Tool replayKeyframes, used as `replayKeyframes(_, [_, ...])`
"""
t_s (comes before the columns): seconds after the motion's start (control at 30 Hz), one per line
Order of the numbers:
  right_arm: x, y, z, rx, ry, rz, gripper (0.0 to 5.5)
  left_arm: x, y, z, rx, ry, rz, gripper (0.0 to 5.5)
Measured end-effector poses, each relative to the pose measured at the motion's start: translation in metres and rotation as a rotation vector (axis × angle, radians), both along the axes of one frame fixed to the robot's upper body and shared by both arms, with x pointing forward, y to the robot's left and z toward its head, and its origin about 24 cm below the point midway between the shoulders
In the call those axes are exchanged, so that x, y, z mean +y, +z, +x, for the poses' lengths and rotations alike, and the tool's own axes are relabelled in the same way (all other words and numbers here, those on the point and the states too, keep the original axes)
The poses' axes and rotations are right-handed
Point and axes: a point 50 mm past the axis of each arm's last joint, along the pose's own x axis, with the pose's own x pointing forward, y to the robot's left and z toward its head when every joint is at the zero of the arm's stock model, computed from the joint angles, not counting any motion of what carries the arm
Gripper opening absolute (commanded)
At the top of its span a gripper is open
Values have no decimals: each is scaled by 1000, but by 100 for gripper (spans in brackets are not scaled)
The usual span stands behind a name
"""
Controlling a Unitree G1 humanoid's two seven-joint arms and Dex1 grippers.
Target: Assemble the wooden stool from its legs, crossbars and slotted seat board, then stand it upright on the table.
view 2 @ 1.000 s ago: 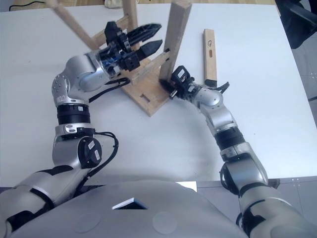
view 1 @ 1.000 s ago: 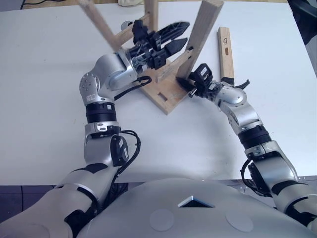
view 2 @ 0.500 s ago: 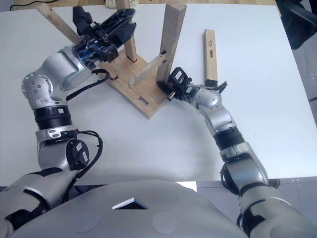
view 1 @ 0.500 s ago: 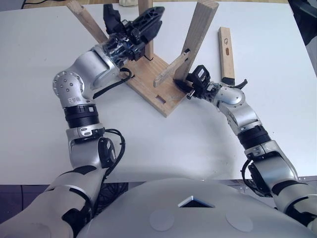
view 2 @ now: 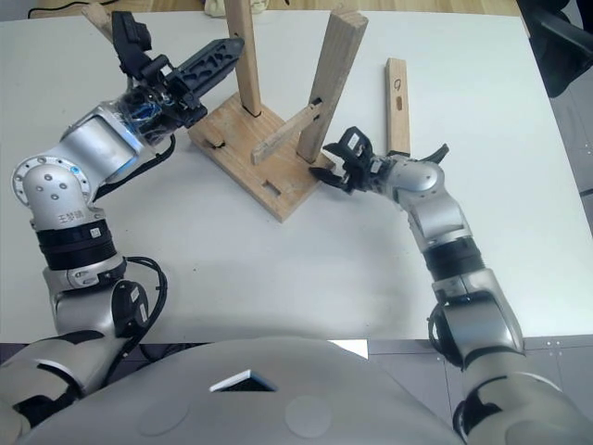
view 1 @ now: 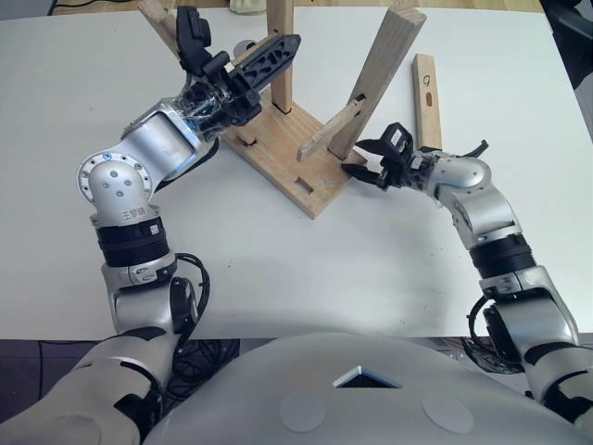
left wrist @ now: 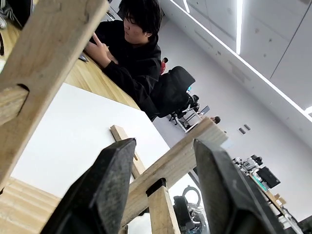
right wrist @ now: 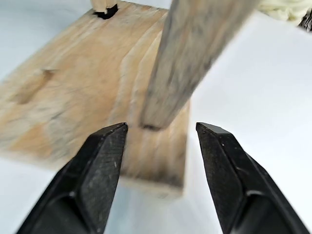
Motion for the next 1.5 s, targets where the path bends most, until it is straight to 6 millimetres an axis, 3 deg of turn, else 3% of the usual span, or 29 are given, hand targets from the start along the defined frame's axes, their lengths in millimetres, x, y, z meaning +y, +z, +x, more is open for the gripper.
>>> replayKeyframes(0.2, [-18, 9, -5, 61, 13, -5, 260, 3, -8, -4, -6, 14, 21, 213])
replayKeyframes(0.3, [-46, 0, -7, 137, -137, -39, 289, 4, -7, -8, -29, 13, 39, 213])
replayKeyframes(0.37, [-70, 7, 2, 127, -309, -35, 326, 8, -9, -11, -31, 21, 55, 213])
replayKeyframes(0.47, [-84, 19, 14, 100, -491, 24, 381, 10, -7, -12, -47, 30, 61, 213])
replayKeyframes(0.7, [-79, 11, 21, 103, -640, 89, 381, 7, -8, -12, -50, 42, 45, 213])
replayKeyframes(0.9, [-94, 8, 30, 62, -754, 33, 381, 6, -8, -12, -51, 43, 38, 213])
replayKeyframes(1.17, [-100, -6, 31, 110, -765, -19, 250, 5, -7, -10, -74, 75, 18, 213])
replayKeyframes(1.27, [-102, -6, 32, 96, -761, -48, 208, 9, 1, -7, -158, 149, 10, 213])
replayKeyframes(1.33, [-102, -7, 32, 76, -754, -57, 205, 11, 8, -8, -238, 170, 9, 213])
replayKeyframes(1.5, [-109, -6, 28, 18, -772, 7, 205, 13, 24, -22, -346, 54, -162, 294])
